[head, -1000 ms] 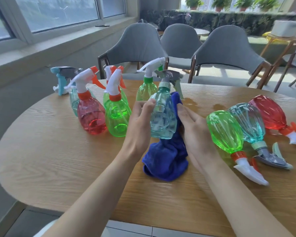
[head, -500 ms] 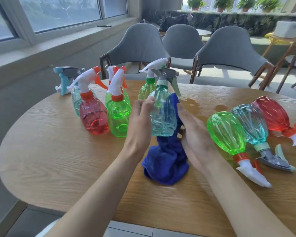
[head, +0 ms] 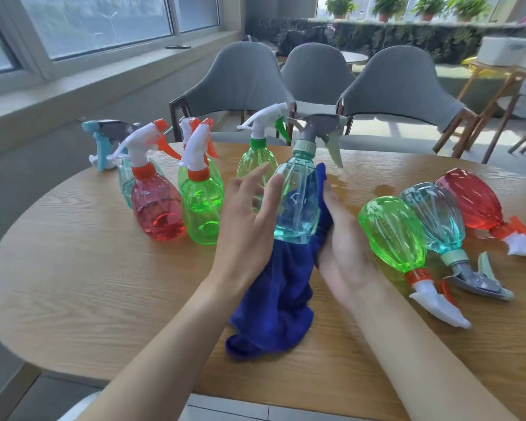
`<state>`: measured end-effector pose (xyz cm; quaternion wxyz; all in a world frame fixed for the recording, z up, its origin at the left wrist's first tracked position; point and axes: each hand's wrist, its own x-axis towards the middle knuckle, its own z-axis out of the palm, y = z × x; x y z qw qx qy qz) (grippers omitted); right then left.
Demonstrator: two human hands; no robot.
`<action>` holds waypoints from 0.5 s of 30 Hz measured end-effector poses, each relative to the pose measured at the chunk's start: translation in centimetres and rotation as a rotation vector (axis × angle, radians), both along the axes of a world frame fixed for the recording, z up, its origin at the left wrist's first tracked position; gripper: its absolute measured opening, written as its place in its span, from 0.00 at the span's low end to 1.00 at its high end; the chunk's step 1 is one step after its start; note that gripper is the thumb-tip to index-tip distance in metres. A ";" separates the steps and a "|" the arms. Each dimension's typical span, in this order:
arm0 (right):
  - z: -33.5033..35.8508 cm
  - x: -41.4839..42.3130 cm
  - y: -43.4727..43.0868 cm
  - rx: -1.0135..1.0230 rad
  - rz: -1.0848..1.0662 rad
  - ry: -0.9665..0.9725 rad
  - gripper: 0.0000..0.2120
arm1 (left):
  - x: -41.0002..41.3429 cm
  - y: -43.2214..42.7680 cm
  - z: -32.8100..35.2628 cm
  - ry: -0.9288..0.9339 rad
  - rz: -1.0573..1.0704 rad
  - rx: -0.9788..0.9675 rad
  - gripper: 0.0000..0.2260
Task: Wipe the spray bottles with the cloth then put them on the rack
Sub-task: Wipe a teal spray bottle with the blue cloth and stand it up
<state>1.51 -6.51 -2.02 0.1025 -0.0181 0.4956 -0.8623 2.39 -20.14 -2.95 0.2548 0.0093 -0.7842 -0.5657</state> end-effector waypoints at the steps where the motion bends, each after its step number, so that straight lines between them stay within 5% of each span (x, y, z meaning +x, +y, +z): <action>1: -0.1 -0.2 -0.1 0.022 -0.020 0.015 0.21 | 0.0 0.2 -0.2 0.020 0.024 -0.009 0.16; 5: -0.8 -0.4 -0.4 0.179 -0.170 0.059 0.24 | 0.1 0.8 -0.5 0.041 0.022 -0.042 0.12; 10: -1.2 0.8 -0.8 0.449 -0.188 0.272 0.09 | 0.2 0.8 -0.4 -0.067 -0.043 0.011 0.27; 15: -1.5 0.8 -1.1 0.571 -0.165 0.397 0.12 | 0.4 0.0 1.0 -0.073 0.031 0.239 0.18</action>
